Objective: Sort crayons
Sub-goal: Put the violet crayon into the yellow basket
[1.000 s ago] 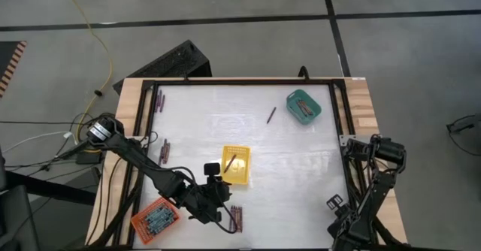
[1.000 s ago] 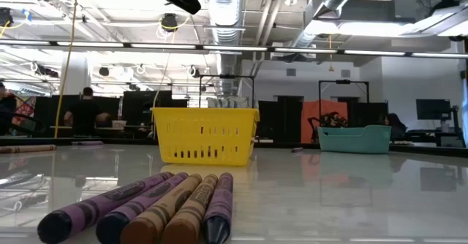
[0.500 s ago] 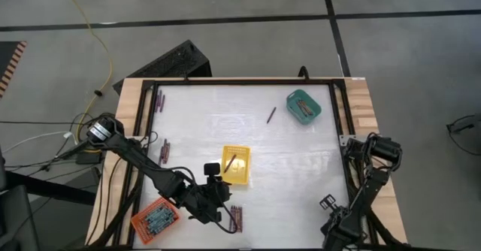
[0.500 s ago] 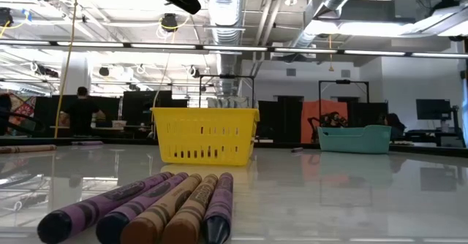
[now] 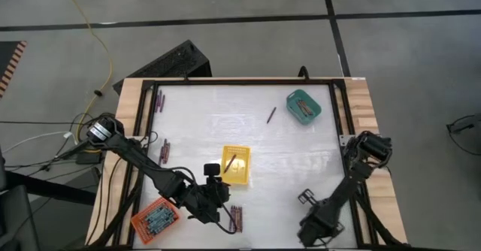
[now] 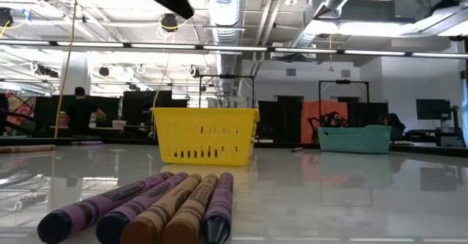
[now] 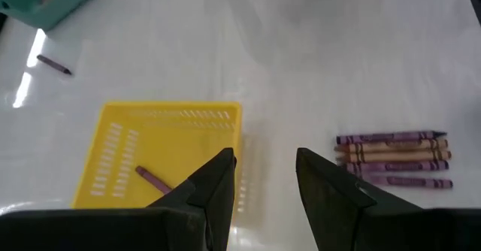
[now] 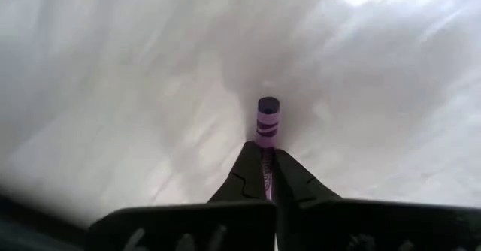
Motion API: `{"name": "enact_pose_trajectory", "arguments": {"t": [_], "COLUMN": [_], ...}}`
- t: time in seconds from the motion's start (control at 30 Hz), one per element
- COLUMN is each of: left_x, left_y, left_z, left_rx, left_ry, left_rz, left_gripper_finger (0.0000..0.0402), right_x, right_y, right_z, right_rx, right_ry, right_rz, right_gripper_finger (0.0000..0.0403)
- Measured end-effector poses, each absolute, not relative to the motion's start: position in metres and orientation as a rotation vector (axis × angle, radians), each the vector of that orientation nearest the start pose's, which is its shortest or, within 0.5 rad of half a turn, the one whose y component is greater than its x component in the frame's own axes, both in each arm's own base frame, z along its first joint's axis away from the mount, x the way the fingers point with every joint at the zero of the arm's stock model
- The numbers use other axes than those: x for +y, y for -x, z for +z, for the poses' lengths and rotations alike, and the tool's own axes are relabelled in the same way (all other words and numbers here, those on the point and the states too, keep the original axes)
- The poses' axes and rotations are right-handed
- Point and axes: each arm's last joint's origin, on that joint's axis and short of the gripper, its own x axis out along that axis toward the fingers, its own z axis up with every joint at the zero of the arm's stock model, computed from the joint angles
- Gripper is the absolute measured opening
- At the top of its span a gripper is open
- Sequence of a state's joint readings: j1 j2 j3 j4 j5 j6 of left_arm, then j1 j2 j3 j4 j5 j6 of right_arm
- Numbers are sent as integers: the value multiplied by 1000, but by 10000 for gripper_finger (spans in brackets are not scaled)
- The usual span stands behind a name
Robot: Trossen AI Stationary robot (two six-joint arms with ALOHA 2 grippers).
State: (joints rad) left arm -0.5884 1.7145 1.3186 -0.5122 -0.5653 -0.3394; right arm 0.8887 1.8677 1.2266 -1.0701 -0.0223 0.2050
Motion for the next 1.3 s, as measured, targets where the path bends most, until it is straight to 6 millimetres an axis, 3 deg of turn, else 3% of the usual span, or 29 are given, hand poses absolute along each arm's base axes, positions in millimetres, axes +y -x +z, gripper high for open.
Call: {"name": "enact_pose_trajectory", "arguments": {"t": [0.37, 0.53, 0.73, 0.9, 1.07, 1.3], "left_x": [-195, -208, -229, -243, -253, -258], "left_y": [-294, -281, -264, -251, -241, -235], "left_z": [244, 241, 241, 242, 243, 243], "left_rx": [910, 967, 964, 937, 889, 858], "left_ry": [-108, -73, -42, -30, -30, -9], "left_rz": [62, 22, -10, -7, 24, 52], "left_gripper_finger": [132, 132, 132, 132, 132, 132], "right_x": [227, 211, 195, 169, 130, 95], "right_y": [-281, -320, -361, -380, -401, -411], "right_z": [230, 267, 297, 301, 297, 284], "right_rx": [1277, 1049, 753, 681, 674, 674], "right_ry": [703, 771, 842, 945, 922, 973], "right_rz": [381, 315, 311, 388, 415, 515], "right_gripper_finger": [0, 0, 0, 0, 0, 0]}}
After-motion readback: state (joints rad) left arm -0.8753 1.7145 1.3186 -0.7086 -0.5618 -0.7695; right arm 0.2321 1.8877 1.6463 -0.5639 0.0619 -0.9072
